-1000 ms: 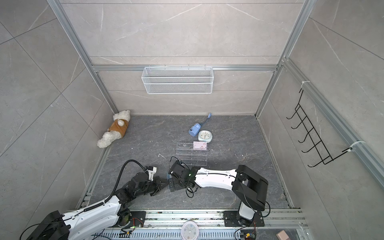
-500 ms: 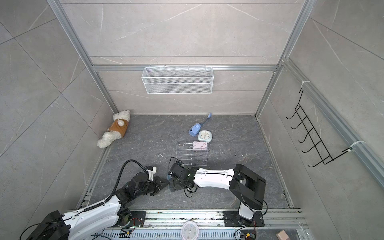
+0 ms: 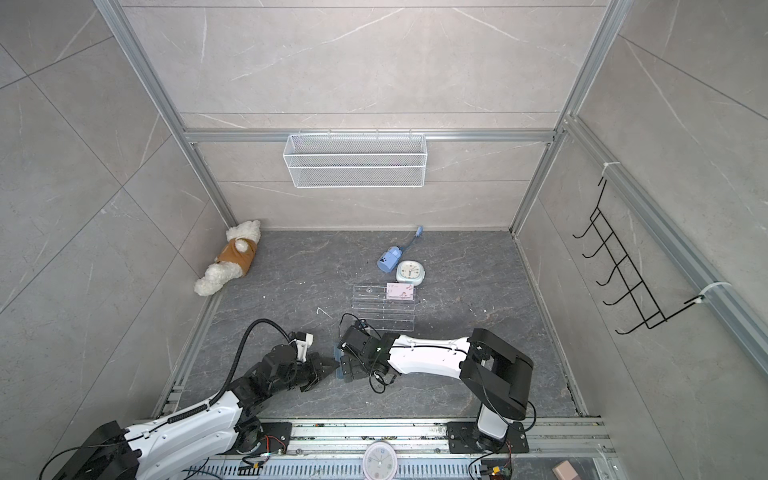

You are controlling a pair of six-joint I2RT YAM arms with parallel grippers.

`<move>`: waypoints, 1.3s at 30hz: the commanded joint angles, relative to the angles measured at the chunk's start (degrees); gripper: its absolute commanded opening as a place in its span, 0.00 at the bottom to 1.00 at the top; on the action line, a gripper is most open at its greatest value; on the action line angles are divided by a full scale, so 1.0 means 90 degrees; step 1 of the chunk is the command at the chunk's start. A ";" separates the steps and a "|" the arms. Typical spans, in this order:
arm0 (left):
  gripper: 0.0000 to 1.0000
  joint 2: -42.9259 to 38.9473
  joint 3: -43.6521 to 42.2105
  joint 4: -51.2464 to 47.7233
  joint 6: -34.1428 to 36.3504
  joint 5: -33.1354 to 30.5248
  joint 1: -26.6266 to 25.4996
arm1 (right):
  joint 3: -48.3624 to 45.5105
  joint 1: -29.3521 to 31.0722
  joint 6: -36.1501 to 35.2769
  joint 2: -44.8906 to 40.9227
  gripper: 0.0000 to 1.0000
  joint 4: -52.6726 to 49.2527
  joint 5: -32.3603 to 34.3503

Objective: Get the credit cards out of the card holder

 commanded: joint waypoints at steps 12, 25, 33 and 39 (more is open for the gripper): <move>0.00 0.0122 0.0157 -0.0291 0.0319 -0.0124 -0.0034 | -0.0730 -0.0281 0.0003 -0.0925 1.00 0.0025 -0.0407; 0.19 0.0647 0.1032 -0.1901 0.0771 -0.0704 -0.0026 | -0.1668 -0.0885 -0.0373 -0.3248 1.00 -0.0686 -0.0446; 0.61 0.0241 0.2156 -0.3654 0.0876 -0.1575 -0.0028 | -0.1469 -0.1390 -0.0755 -0.4196 1.00 -0.1194 -0.0747; 0.62 -0.0304 0.2721 -0.3634 0.0868 -0.1510 -0.0024 | -0.1079 -0.1675 -0.1112 -0.3993 0.93 -0.1204 -0.1282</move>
